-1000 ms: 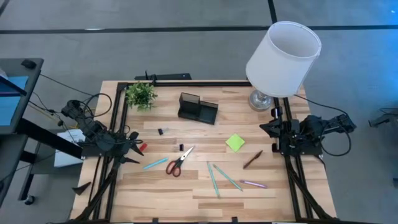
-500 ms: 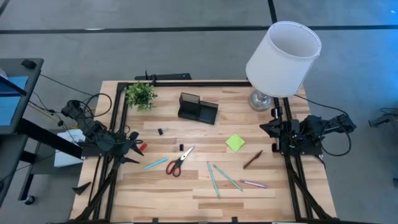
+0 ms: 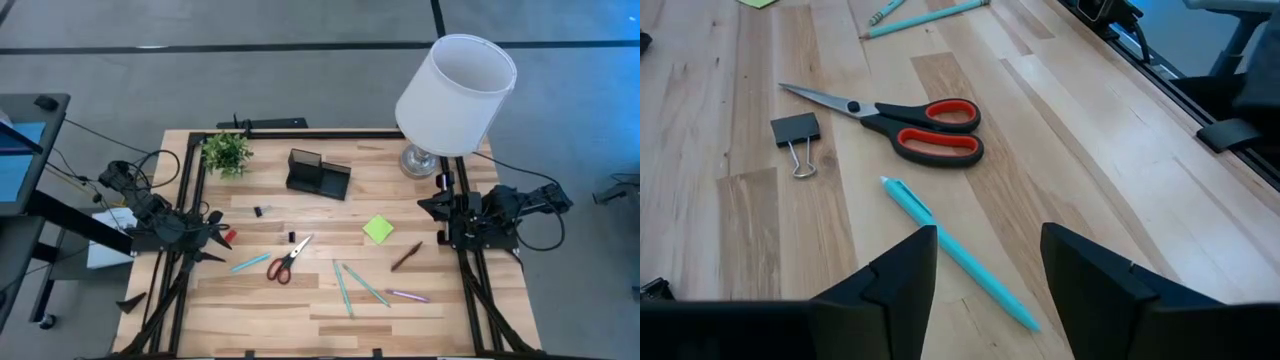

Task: Pick and place office supplies into organizer
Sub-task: Put the brown pen into the desk organizer

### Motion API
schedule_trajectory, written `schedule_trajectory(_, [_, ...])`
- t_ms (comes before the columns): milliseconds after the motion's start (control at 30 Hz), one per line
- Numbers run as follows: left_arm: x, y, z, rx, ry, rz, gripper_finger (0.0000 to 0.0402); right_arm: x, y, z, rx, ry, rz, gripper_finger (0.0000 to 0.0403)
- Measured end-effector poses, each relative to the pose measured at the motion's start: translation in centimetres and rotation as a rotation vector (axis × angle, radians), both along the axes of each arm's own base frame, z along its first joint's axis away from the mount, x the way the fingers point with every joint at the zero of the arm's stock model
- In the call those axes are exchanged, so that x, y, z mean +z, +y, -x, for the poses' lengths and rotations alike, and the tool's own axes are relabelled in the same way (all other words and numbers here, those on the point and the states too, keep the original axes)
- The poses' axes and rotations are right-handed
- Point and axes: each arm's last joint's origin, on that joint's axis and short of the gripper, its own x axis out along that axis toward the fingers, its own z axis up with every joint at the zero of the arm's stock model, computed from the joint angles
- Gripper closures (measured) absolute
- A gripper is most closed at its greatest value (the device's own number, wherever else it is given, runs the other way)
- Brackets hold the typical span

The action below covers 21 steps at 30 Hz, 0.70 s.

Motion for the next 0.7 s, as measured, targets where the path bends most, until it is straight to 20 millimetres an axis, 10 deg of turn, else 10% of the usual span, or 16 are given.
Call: schedule_trajectory(700, [5.3, 0.3, -1.3, 0.379, -0.513, 0.273, 0.0223, 0.0, 0.0, 0.0, 0.0, 0.0, 0.0, 0.0403])
